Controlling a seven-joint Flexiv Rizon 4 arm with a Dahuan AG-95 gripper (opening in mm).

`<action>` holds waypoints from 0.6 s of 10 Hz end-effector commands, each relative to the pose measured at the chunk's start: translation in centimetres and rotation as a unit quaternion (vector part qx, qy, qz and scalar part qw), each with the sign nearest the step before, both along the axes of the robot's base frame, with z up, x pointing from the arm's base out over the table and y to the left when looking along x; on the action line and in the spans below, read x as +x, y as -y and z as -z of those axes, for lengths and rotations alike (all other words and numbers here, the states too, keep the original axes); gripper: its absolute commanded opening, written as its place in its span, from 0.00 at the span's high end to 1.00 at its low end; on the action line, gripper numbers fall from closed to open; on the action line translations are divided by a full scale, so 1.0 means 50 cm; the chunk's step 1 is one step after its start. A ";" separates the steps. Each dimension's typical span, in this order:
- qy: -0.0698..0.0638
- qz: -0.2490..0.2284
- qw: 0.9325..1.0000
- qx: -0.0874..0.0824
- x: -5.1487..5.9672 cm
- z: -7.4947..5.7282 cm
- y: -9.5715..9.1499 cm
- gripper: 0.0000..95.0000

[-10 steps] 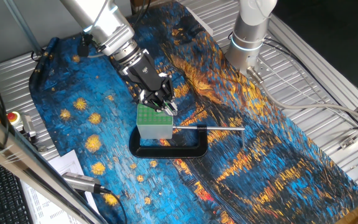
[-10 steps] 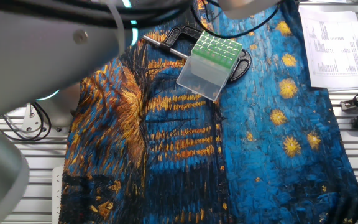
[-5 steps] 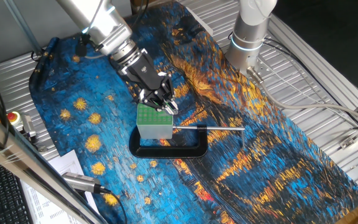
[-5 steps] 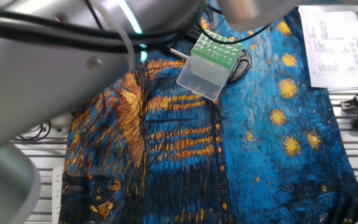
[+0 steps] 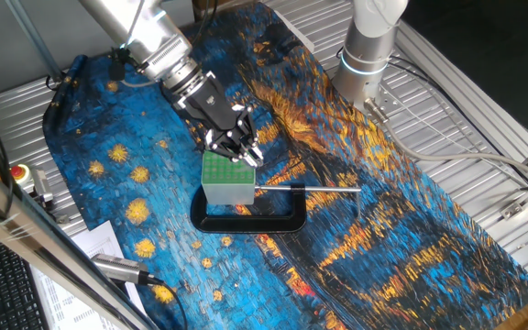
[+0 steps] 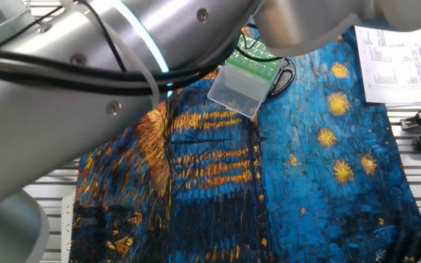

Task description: Insert a large pipette tip into the holder for large pipette tips

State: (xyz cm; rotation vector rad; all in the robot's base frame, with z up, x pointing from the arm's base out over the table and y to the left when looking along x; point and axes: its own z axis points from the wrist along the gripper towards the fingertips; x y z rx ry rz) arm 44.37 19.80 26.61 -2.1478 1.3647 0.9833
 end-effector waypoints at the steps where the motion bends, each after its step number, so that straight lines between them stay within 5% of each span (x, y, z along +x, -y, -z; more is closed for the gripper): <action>1: -0.002 0.007 1.000 0.007 0.003 0.008 0.002 1.00; 6: -0.006 0.009 1.000 0.017 0.006 0.011 0.003 1.00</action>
